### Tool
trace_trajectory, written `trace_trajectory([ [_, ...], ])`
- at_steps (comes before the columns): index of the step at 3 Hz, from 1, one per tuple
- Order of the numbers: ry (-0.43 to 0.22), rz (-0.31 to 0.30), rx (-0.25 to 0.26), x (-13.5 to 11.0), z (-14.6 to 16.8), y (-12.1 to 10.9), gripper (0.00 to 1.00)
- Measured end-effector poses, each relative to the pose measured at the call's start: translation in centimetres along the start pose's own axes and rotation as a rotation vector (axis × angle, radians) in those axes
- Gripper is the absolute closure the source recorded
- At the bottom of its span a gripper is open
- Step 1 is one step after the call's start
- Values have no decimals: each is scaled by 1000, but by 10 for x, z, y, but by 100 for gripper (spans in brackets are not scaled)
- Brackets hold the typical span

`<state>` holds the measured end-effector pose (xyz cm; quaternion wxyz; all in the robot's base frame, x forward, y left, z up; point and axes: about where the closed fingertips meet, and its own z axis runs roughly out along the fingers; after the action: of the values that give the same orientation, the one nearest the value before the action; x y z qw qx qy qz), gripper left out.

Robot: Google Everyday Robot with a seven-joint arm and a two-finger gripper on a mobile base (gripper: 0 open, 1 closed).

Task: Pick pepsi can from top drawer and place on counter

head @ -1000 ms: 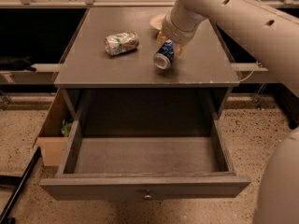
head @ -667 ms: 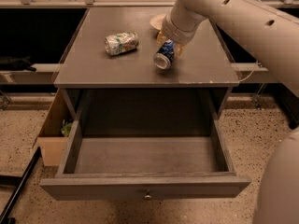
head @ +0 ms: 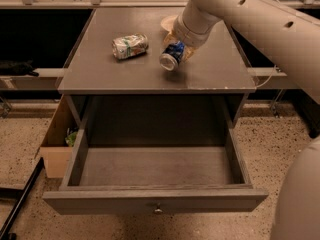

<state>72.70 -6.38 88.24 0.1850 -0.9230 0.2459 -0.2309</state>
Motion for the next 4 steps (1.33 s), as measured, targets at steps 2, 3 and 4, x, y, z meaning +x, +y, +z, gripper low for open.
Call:
trace_trajectory([
  [2, -3, 0, 9, 3, -8, 8, 0],
  [3, 39, 14, 42, 13, -43, 28, 0],
  [4, 125, 34, 81, 25, -96, 53, 0],
])
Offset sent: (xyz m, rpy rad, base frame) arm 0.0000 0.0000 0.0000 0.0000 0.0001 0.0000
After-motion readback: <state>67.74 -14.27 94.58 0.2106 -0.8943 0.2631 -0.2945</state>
